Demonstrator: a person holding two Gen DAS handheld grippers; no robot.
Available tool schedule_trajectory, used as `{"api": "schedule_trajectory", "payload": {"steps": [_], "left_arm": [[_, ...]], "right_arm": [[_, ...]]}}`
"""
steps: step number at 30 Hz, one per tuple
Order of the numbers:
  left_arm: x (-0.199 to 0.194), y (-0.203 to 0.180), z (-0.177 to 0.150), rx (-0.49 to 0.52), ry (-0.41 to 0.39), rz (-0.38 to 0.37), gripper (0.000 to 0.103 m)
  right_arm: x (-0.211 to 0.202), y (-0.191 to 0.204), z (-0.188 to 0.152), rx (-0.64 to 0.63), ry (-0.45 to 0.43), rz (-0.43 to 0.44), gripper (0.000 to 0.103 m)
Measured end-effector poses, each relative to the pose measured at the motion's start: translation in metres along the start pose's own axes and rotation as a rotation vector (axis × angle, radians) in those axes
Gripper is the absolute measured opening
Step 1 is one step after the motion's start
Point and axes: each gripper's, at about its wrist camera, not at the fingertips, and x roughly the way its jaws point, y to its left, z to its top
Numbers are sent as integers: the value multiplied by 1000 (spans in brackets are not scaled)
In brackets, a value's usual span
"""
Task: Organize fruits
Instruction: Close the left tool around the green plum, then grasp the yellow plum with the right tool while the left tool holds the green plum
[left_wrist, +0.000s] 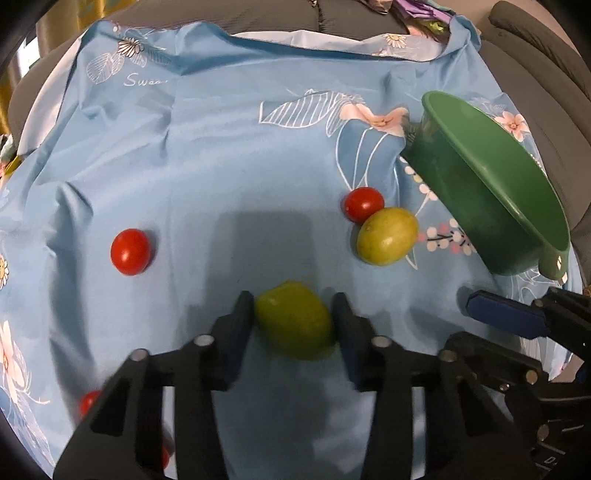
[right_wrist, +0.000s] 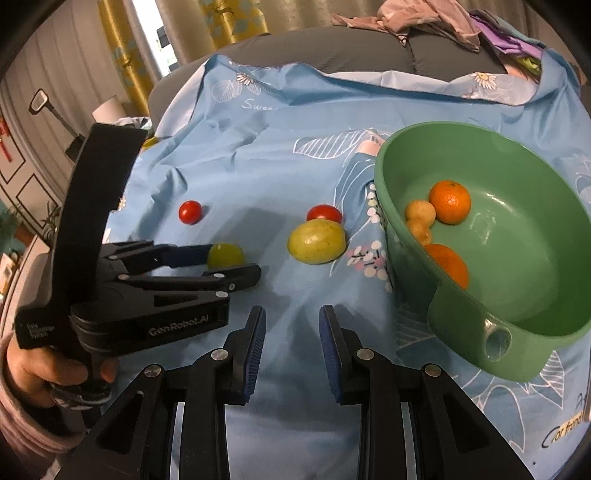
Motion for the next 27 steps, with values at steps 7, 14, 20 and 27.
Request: {"api": "schedule_trajectory", "payload": {"steps": [7,14,20,27], "left_arm": [[-15,13,-5,-21,-28,-30,40],[-49,33,-19,-62,-87,-43,40],[-56,42,-29,-99,-102,-71,40],[-58,46,-34,-123,-111,-110,40]], "right_arm": [[7,4,10,-11,-11,-30,40],[22,17,30,-82,-31,-116,41],[44,31,49,-194,5,-216,41],[64,31,61,-297,78,-380,41]]}}
